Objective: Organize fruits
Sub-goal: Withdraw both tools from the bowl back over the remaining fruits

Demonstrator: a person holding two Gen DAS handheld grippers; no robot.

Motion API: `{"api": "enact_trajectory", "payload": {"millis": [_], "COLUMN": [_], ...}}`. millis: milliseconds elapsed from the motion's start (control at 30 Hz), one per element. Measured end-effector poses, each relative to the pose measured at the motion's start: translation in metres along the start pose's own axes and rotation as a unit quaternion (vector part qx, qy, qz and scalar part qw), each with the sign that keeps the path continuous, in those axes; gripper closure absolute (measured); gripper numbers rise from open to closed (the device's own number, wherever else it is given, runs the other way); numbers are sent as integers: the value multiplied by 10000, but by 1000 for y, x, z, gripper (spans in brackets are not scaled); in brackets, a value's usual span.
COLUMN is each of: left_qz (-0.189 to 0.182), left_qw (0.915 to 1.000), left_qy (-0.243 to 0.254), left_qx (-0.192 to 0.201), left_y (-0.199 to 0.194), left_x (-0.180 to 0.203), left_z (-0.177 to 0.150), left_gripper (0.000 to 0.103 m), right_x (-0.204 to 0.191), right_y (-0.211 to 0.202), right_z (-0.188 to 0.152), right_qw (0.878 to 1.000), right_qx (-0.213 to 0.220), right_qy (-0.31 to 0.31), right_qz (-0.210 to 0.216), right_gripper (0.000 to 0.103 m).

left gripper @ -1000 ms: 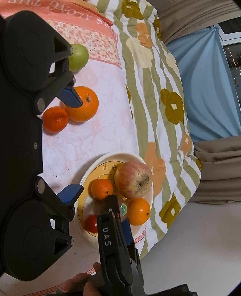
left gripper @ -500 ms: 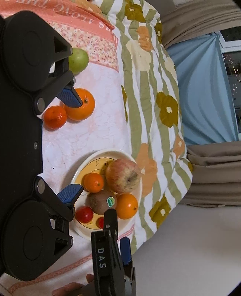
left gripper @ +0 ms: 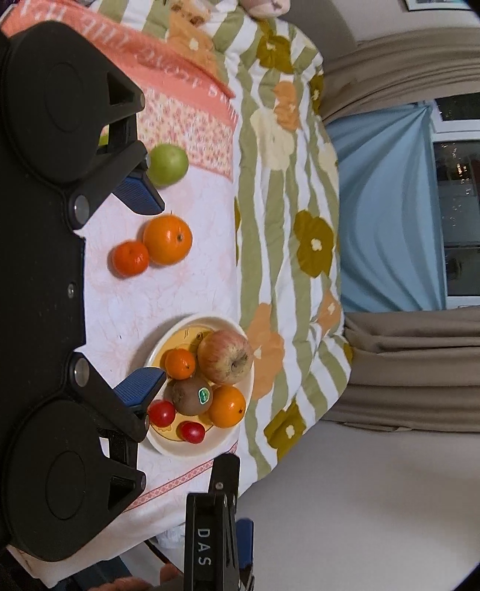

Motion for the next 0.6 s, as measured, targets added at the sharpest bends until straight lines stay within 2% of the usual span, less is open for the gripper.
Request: {"api": "enact_trajectory", "payload": {"millis": [100, 333, 600], "left_qz": [115, 213, -7], "left_qw": [9998, 9994, 10000], "left_qy": [-16, 2, 51], "left_qx": [135, 290, 52], "left_y": [-13, -31, -29], "left_x": [-10, -46, -97], "left_z": [-2, -3, -5], "left_gripper": [5, 4, 4], "right_x": [-7, -33, -82], "right_y": [-14, -35, -36], "right_z": [-1, 0, -5], "right_qw": [10000, 9988, 9968], "right_qx": [36, 83, -184], "right_qy": [5, 194, 509], "right_qz": [-85, -450, -584], "right_gripper": [0, 0, 0]}}
Point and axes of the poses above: each gripper's, at about its wrist camera, not at the fingertips, and y roughly the way its jaws point, x to its right, z to its top, the point moved 4 cm from there along y, roughly the way its jaws point, and after that the axes turned 10 degrees about -y, right-handed, at the moved point
